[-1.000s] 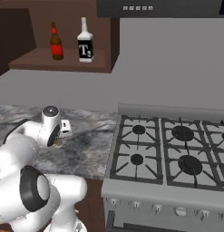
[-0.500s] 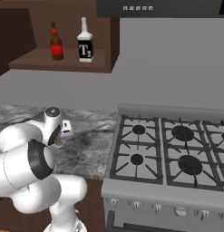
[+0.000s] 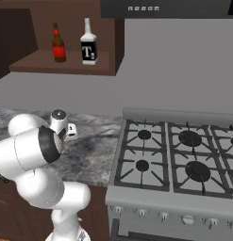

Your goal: Sort all alcoholic drinks to one cabinet, and non-alcoholic drinks to the other.

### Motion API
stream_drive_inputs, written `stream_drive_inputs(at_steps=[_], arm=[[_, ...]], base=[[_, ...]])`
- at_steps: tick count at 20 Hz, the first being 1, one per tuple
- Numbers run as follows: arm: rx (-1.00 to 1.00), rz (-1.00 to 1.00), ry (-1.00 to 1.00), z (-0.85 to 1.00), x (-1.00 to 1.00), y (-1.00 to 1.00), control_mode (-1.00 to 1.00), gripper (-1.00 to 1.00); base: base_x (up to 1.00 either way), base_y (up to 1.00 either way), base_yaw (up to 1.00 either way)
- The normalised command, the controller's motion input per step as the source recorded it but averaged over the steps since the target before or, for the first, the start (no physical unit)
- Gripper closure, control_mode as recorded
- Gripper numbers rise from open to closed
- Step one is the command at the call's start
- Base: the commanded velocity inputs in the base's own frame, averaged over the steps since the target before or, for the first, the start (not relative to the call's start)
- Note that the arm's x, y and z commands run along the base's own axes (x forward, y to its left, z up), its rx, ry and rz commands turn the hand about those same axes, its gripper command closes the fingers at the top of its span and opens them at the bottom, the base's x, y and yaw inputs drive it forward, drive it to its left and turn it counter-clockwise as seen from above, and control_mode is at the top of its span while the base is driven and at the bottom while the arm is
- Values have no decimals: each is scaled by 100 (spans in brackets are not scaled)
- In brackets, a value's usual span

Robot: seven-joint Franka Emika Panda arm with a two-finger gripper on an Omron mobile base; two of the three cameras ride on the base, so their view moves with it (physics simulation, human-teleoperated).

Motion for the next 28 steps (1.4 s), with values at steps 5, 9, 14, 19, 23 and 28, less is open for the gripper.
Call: stream_drive_inputs(at_steps=[5,9,14,19,23,28], arm=[[0,1,8,-22,25,13,-100,-100],[0,1,7,-25,26,13,-100,-100],[0,1,2,-20,28,12,-100,100],[0,0,2,-8,7,1,-100,100],[0,-3,-2,3,-11,0,-100,100],[-5,-12,-7,26,-25,-3,-100,100]], base=[[0,0,0],[0,0,0],[0,0,0],[0,0,0],[0,0,0],[0,0,0]])
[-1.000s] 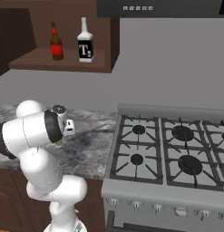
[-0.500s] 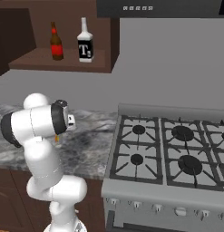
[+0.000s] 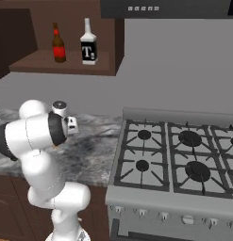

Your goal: Sort all alcoholic drinks to one cabinet, and non-alcoholic drinks to the other.

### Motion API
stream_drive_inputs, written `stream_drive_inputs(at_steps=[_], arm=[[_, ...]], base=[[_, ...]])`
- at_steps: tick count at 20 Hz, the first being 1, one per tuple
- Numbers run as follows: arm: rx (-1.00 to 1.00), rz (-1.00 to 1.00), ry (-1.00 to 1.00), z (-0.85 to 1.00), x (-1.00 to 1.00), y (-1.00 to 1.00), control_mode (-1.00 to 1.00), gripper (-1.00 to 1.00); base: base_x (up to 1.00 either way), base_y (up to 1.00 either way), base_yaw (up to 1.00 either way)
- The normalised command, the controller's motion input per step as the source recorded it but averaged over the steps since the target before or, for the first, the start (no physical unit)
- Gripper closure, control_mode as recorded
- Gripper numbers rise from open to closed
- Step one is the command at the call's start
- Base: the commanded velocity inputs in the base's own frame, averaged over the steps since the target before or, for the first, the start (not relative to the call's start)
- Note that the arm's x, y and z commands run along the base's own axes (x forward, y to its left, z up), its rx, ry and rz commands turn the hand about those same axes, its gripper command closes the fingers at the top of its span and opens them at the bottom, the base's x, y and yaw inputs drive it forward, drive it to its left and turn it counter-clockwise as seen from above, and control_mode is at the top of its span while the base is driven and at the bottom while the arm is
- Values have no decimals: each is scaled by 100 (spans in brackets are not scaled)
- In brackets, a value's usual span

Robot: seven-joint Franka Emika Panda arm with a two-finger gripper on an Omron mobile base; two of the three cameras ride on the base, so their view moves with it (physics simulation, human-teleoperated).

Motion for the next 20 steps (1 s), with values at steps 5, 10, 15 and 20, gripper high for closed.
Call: stream_drive_inputs(at_steps=[5,10,15,20], arm=[[-4,-16,-12,42,-34,-11,-100,100],[0,-15,-13,55,-36,-15,-100,100],[0,-14,-15,48,-41,-19,-100,100],[0,-12,-15,45,-44,-18,-100,100]], base=[[0,0,0],[0,0,0],[0,0,0],[0,0,0]])
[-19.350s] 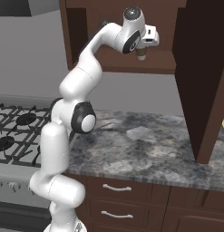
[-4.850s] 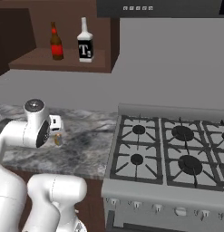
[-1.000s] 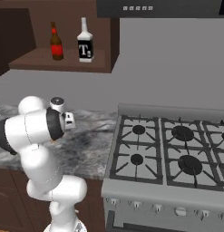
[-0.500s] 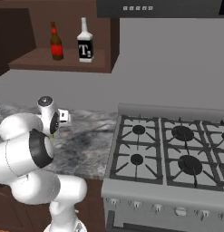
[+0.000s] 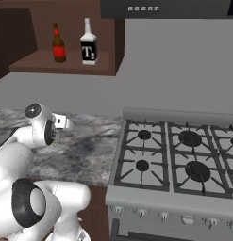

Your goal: Sort all alcoholic drinks to one cabinet, and non-alcoholic drinks to the other.

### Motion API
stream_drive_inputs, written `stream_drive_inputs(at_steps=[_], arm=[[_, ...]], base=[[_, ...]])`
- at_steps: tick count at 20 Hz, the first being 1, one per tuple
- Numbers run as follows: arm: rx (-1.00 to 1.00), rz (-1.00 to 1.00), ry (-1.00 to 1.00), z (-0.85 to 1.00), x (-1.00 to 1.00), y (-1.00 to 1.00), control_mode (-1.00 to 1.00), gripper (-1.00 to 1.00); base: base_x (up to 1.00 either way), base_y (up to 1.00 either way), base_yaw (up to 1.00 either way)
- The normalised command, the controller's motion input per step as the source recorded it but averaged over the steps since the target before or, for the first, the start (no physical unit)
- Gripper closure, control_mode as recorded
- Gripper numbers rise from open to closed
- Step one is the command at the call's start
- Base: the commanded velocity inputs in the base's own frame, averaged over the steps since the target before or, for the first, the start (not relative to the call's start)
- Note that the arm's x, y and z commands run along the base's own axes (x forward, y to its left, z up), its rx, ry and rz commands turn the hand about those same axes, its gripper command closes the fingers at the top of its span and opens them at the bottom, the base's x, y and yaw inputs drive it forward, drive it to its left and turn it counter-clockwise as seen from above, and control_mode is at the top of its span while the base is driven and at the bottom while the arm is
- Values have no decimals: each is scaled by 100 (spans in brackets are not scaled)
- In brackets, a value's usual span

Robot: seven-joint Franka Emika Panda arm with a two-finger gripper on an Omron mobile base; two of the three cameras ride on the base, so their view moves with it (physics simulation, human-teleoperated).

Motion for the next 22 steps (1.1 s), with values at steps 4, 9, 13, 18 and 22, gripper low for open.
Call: stream_drive_inputs(at_steps=[4,9,13,18,22], arm=[[0,-10,-14,49,-44,-22,-100,100],[0,-8,-13,50,-42,-21,-100,100],[0,-6,-9,53,-36,-23,-100,100],[3,-4,-4,52,-32,-22,-100,100],[7,0,0,47,-30,-24,-100,100]], base=[[0,0,0],[0,0,0],[0,0,0],[0,0,0],[0,0,0]])
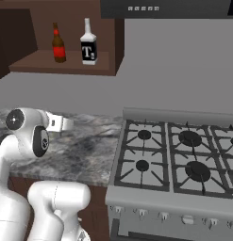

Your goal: Sort all alcoholic drinks to one cabinet, and non-alcoholic drinks to the other.

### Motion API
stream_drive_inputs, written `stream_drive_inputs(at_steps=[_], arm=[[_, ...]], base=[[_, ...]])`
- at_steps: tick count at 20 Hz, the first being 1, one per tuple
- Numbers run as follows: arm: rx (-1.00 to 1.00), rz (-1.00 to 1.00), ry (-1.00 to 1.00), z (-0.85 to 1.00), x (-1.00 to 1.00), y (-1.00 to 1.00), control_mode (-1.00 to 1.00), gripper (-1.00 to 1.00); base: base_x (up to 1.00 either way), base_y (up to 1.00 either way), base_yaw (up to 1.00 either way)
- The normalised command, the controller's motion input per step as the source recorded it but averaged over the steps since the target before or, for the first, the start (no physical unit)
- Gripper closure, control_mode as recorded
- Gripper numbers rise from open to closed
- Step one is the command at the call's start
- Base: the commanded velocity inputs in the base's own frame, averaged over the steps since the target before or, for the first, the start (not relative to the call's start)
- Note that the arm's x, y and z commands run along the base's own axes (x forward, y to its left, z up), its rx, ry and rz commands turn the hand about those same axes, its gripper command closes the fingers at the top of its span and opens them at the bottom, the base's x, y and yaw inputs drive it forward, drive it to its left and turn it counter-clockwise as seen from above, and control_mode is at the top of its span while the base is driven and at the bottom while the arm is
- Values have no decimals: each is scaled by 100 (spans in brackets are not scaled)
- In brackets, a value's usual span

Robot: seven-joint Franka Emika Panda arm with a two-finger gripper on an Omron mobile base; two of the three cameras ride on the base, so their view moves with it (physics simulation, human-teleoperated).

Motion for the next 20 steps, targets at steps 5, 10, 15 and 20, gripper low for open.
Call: stream_drive_inputs(at_steps=[5,10,15,20], arm=[[9,0,3,41,-25,-23,-100,100],[6,0,3,35,-25,-17,-100,100],[2,0,1,31,-31,-8,-100,100],[0,0,0,19,-36,-1,-100,100]], base=[[0,0,0],[0,0,0],[0,0,0],[0,0,0]])
